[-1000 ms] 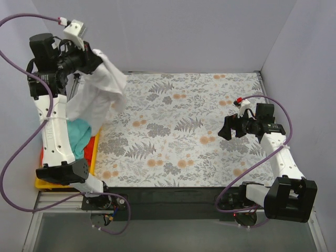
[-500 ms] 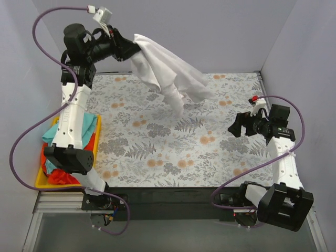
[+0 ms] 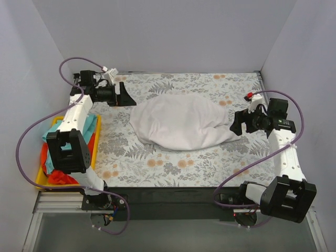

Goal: Fold and stack the t-shirts
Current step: Move the tshirt to the center of the board

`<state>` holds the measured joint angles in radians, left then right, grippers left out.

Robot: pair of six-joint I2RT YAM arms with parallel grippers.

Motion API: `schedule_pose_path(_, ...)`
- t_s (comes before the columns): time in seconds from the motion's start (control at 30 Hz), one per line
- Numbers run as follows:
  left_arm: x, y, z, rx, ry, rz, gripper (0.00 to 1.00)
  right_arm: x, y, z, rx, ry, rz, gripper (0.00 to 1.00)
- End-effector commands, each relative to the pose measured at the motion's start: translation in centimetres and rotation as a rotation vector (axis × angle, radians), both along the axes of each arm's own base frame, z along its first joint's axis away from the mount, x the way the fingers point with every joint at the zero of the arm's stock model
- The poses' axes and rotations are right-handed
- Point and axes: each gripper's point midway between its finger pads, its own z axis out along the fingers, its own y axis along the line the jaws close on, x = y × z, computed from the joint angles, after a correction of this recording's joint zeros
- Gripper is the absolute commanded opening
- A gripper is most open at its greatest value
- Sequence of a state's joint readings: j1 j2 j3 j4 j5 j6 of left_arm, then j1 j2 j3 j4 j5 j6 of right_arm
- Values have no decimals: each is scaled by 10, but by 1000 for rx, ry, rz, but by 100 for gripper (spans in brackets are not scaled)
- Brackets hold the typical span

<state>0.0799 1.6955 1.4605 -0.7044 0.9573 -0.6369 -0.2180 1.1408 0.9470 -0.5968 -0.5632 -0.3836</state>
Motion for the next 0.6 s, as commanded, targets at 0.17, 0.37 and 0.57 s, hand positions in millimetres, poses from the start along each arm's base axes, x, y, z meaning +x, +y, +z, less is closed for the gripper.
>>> schedule_pose_path(0.17, -82, -50, -67, 287, 25, -297, 95, -6, 12, -51, -265, 151, 171, 65)
schedule_pose_path(0.37, -110, -64, -103, 419, 42, -371, 87, 5, 14, -81, -339, 250, 209, 57)
schedule_pose_path(0.57, -84, -66, -118, 499, 35, -347, 94, 45, 12, -94, -401, 283, 192, 50)
